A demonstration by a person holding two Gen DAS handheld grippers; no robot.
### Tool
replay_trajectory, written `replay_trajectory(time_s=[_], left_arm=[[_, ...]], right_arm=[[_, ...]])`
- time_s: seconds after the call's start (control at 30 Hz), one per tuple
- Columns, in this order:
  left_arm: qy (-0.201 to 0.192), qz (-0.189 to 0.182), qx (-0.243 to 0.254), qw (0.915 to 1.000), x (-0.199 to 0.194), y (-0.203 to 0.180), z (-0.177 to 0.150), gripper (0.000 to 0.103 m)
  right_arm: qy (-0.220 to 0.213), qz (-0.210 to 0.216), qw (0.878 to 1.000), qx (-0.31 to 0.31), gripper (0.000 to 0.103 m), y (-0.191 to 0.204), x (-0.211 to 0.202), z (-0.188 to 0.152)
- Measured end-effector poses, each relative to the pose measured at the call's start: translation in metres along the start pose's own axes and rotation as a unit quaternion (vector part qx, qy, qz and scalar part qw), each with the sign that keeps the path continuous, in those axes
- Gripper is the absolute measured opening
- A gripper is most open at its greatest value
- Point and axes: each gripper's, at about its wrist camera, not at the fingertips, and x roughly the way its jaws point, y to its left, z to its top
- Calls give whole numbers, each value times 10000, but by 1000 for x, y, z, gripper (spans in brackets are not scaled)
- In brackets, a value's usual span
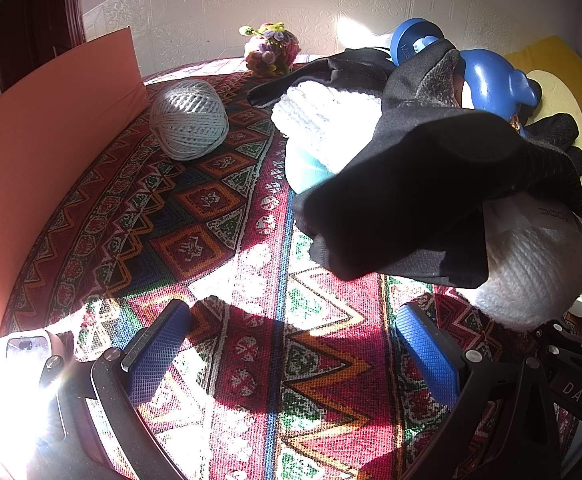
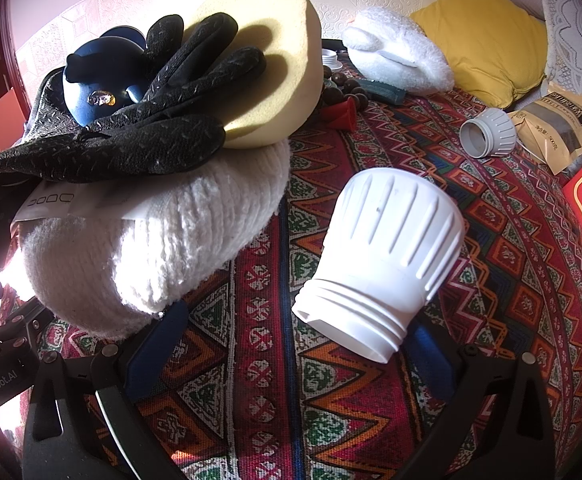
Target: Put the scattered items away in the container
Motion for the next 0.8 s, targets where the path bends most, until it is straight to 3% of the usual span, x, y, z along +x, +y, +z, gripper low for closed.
replay_trajectory(time_s=[0.5, 0.67, 0.8], left_arm=[[75, -6, -98, 9999, 2, 0, 1, 103], [323, -218, -265, 9989, 0, 7, 4, 103], [634, -238, -25, 9977, -8, 1, -2, 103]], right_arm=[[7, 74, 10000, 51, 102, -6, 2, 2], [93, 178, 9998, -23, 102, -7, -1, 4], [336, 367, 9986, 191, 102, -12, -10, 2]])
